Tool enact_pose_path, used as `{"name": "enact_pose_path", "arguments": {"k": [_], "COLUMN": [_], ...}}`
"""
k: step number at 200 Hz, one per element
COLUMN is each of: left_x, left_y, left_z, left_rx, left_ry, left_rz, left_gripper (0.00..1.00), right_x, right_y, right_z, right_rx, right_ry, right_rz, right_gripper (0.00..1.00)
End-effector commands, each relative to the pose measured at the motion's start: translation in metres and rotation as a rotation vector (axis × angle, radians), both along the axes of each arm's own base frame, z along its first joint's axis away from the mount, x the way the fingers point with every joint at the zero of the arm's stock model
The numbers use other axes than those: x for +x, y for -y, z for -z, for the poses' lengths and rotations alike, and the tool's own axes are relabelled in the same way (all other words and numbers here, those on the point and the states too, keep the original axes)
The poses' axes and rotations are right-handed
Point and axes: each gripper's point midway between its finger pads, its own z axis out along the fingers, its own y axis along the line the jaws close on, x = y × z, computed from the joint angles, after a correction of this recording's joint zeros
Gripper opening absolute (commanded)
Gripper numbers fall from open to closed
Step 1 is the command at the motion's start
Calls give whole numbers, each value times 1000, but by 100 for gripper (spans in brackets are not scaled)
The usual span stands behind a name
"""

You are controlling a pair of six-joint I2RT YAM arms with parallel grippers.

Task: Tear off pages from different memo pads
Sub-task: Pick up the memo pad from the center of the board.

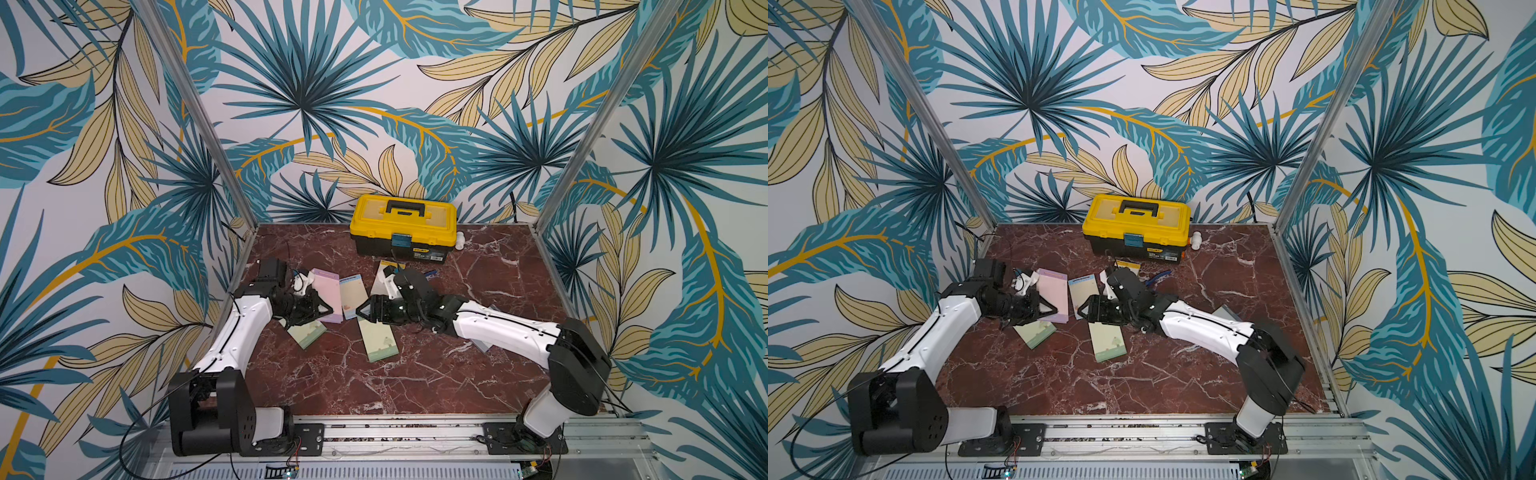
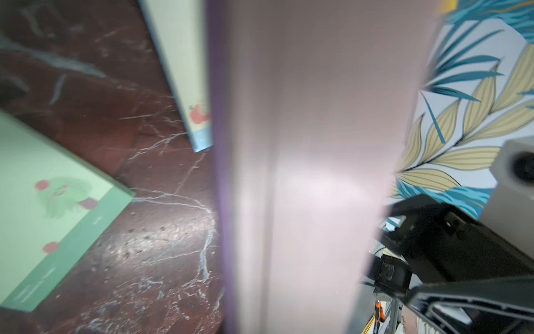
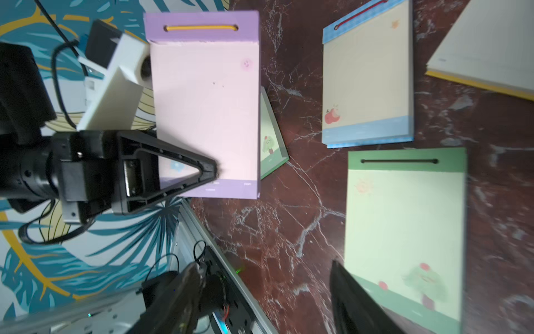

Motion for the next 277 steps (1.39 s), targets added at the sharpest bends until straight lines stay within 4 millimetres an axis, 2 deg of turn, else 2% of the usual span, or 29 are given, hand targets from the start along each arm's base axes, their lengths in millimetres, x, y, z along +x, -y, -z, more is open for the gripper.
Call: {"name": "enact_pose_path", "arguments": {"k": [1,39,72,93,138,162,167,207,237,257,277], "left_x": [6,13,11,10,4,-6,-7,-25,-30,-29,-25], "left_y": [33,73,107,125,154,166,168,178,180,182,185], "left_z": [-45,-87,-114,-128,-148,-154,-160,-173,-177,-174,-175], "left_rx": [-104,-258,-328,-355,-445,-480,-495,-551,-572,-575,-583], "left_ry": [159,265,285,304,309,281,306,293,295,291,298], "left_rz": [97,191,294,332,398,441,456,527,554,557,546], "left_gripper": [0,0,0,0,0,0,0,0,0,0,0], "right_x": [-14,-26,-22,-17,-9,-1,1,7,13,13,13], "right_y": [30,71,97,107,109,111,111,110,105,104,105], "right_z": [-9,-42,-84,-101,-126,-135,-136,-146,-154,-160,-161], "right_rx": [9,53,148,188,264,291,288,346,394,420,442], "right_ry": [2,39,134,133,157,171,171,173,176,178,187], "right_rz": [-84,-198,-231,-230,-234,-242,-243,-286,-304,-312,-304], "right_gripper": [75,78,76,78,84,83,83,74,68,60,47]}}
